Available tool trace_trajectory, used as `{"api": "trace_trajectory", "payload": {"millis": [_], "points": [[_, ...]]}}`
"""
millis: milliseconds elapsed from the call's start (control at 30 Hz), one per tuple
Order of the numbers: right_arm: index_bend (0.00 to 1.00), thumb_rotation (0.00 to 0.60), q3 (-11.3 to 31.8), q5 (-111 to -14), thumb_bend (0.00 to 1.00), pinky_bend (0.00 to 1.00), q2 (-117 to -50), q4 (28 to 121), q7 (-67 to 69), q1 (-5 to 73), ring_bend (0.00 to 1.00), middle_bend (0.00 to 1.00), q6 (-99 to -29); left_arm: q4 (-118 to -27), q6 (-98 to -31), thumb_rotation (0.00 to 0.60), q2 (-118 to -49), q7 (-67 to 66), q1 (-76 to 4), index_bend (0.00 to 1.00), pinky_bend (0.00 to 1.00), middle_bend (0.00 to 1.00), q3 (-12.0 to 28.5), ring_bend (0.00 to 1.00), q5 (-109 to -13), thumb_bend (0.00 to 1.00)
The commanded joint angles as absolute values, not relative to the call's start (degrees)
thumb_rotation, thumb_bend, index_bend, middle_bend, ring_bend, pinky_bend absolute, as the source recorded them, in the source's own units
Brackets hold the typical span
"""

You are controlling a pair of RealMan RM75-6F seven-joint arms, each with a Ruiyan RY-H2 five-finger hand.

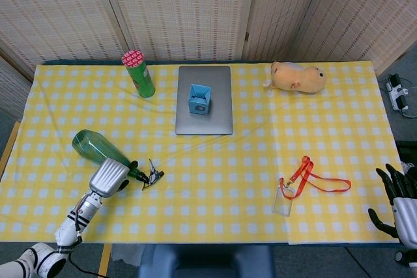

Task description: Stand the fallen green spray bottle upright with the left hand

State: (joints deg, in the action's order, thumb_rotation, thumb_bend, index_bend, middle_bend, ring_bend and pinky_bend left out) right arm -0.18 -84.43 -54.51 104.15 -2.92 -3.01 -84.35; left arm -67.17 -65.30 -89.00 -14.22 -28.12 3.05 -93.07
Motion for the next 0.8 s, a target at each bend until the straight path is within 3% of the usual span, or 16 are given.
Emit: {"api": "trace_trajectory", "payload": {"millis": [33,400,633,800], "points": [[0.0,0.6,-0.17,-84.19,0.38,0.0,-54.41,104.2,-2.78,-2.78,0.0,0.0,-83.97,-65.17,-64.76,0.6,-90.1,-13.43,-28.94,0.41,1.0,1.0,2.83,1.0,-92.75,0.31],[0.0,0.6,0.31,-81.82,0.38,0.0,-54.49,104.16,-3.56,-2.1,0.0,0.0,-82.51,-57.33,-62.34,0.6,-93.87,-10.41,-31.1,0.44,1.0,1.0,1.91,1.0,-91.57,0.31],[0.0,0.6,0.45,-80.77,0.38,0.0,-54.6,104.24,-4.01,-1.76,0.0,0.0,-81.78,-53.15,-65.78,0.6,-95.73,-7.18,-31.47,0.69,1.0,1.0,1.96,1.0,-92.34,0.36],[0.0,0.6,0.21,-81.28,0.38,0.0,-54.3,104.4,-3.47,-1.94,0.0,0.0,-82.12,-54.25,-72.93,0.6,-95.34,0.22,-30.41,0.72,1.0,1.0,3.31,1.0,-92.85,0.4]]}}
